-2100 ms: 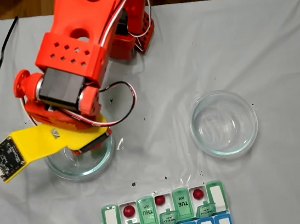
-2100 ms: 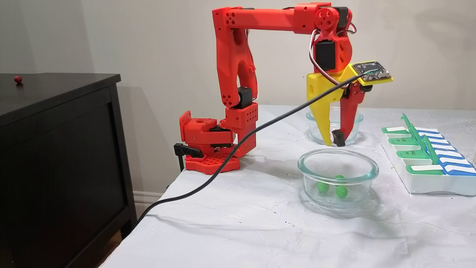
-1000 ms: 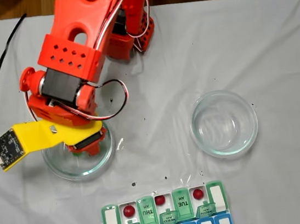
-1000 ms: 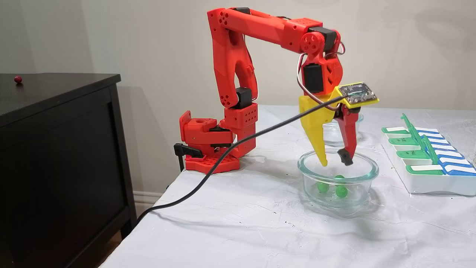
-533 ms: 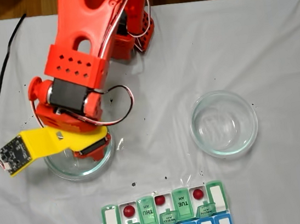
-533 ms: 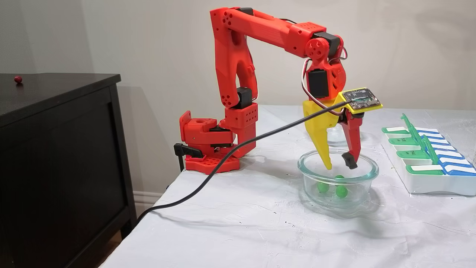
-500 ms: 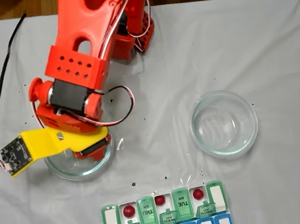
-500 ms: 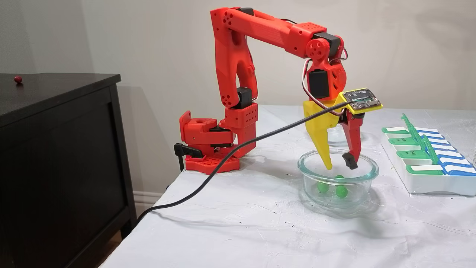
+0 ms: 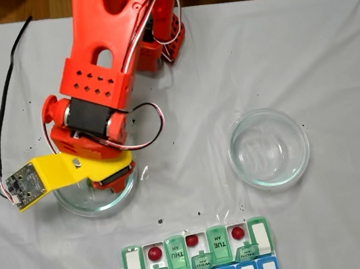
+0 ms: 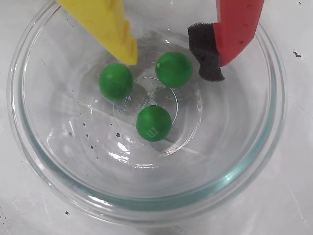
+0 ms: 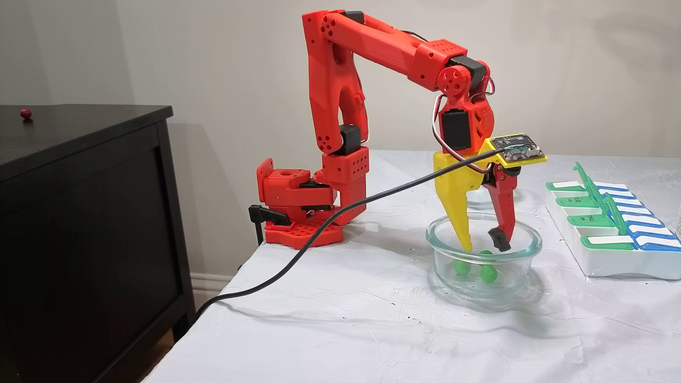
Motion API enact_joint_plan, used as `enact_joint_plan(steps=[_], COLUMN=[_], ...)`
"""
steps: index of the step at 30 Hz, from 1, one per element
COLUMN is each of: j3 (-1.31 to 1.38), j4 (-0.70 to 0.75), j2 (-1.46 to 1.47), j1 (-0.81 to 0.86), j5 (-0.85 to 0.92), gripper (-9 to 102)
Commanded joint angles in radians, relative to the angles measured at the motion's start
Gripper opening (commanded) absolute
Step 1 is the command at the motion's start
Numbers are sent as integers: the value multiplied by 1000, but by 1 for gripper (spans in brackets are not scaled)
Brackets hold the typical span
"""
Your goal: Sort medicines into box.
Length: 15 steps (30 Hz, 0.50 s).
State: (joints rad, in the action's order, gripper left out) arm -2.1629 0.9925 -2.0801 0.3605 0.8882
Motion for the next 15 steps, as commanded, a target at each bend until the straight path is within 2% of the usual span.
enact_joint_plan(steps=[1, 5, 15], j3=[6, 2, 0], j4=[-21, -32, -58], j2=[-5, 11, 61], j1=[-29, -34, -28], j5=[-5, -5, 9], gripper=[20, 16, 17])
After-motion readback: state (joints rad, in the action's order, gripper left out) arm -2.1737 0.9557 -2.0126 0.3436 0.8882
